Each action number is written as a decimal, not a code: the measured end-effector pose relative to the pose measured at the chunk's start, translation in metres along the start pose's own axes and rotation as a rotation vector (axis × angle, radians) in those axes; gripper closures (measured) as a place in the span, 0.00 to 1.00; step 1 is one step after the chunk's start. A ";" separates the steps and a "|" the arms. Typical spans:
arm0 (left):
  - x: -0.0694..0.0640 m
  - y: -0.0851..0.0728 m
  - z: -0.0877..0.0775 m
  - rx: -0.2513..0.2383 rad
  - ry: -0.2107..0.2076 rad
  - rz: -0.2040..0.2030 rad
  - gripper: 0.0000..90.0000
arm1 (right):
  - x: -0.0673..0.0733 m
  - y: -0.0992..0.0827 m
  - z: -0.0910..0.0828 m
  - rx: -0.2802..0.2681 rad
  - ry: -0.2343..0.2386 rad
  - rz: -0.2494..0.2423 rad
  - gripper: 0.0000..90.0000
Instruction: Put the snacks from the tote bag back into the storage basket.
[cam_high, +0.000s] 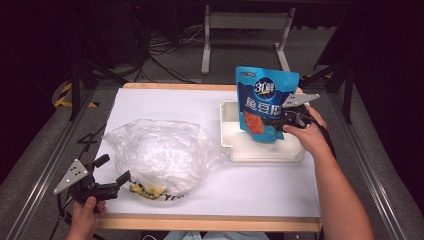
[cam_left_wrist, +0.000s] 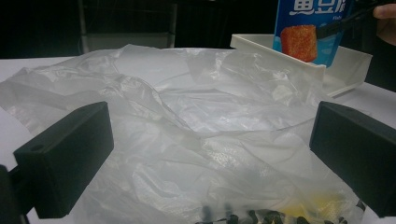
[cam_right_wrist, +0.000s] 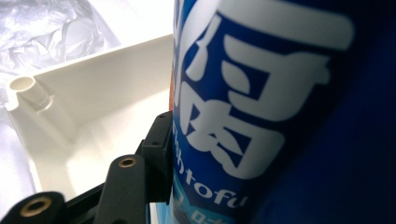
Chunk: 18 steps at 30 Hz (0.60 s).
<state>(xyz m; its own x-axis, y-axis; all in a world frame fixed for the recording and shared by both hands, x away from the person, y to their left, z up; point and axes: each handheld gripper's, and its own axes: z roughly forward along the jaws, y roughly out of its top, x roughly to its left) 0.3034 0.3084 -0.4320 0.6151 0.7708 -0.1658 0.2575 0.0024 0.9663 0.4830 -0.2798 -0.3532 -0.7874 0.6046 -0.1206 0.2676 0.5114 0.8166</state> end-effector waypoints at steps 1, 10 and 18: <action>0.000 0.000 0.000 0.001 0.000 0.000 0.00 | 0.000 -0.001 0.001 -0.005 0.001 0.001 0.58; 0.000 0.000 0.000 0.001 0.000 0.001 0.00 | 0.002 -0.007 0.005 -0.009 0.011 -0.008 0.58; 0.000 0.000 0.000 0.001 0.001 0.001 0.00 | 0.001 -0.012 0.005 -0.025 0.026 -0.028 0.55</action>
<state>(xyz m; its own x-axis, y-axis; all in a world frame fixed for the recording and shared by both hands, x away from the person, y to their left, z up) 0.3034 0.3082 -0.4321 0.6149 0.7712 -0.1649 0.2578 0.0010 0.9662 0.4816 -0.2825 -0.3661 -0.8086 0.5739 -0.1295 0.2313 0.5124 0.8270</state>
